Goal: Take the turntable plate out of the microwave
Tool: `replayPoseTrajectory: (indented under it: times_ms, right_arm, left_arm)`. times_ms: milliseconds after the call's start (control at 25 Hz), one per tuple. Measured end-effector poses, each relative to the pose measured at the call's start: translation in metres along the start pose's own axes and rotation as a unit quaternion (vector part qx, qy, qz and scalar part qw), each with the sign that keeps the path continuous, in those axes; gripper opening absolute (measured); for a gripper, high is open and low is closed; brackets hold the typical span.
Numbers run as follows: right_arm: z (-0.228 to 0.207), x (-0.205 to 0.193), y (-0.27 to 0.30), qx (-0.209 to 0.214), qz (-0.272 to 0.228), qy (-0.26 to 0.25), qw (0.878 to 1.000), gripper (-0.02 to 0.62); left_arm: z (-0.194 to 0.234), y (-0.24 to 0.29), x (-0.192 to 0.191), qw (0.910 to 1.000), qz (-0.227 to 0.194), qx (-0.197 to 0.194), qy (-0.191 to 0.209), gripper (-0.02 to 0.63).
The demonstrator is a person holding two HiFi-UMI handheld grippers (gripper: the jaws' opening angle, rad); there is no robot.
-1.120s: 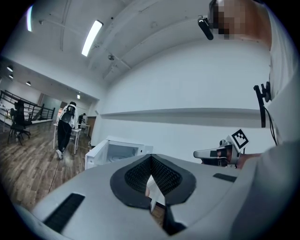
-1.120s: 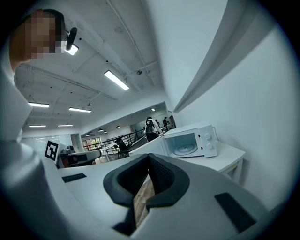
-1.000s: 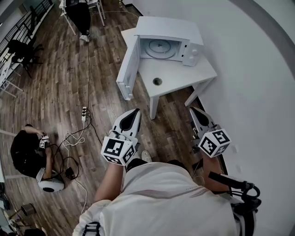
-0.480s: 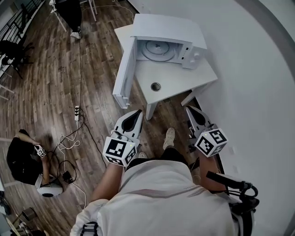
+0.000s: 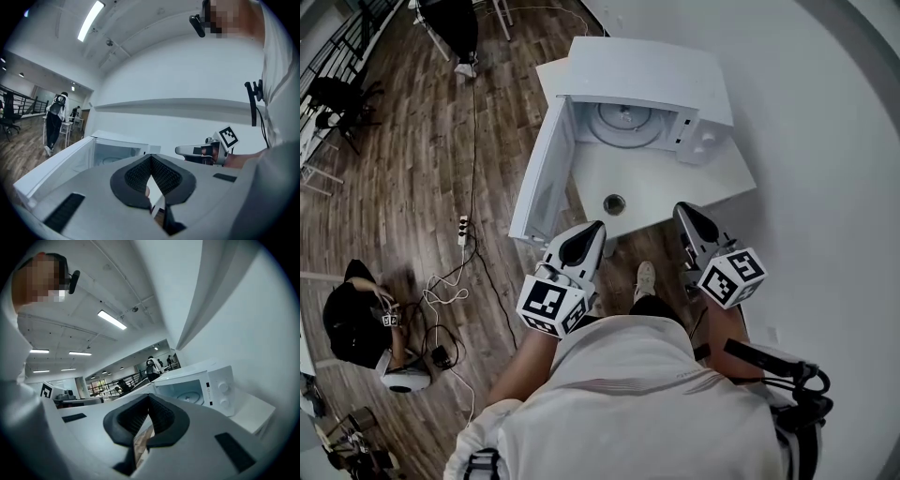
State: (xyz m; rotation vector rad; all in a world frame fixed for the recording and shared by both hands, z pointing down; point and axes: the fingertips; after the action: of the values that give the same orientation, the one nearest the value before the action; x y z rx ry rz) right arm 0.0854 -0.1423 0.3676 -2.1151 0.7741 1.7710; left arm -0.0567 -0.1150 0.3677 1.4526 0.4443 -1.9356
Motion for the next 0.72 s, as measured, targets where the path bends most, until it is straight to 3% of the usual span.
replayPoseTrajectory:
  times_ms: [400, 720]
  right_arm:
    - [-0.065, 0.021, 0.039, 0.075, 0.026, 0.016, 0.997, 0.004]
    - [-0.086, -0.003, 0.070, 0.112, 0.053, 0.058, 0.991, 0.005]
  left_arm:
    - [0.003, 0.087, 0.029, 0.9984, -0.005, 0.052, -0.021, 0.011]
    - [0.026, 0.114, 0.028, 0.9930, -0.007, 0.099, -0.065, 0.011]
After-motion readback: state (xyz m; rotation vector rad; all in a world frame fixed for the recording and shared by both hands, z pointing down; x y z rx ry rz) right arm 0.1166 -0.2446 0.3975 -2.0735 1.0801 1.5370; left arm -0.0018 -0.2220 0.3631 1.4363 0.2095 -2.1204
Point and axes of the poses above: the fingertips, and each gripper's own axes: y forward along the fingers, z to its left, x out of its top, and after that the axes turned 7 degrees about -y, right-handed
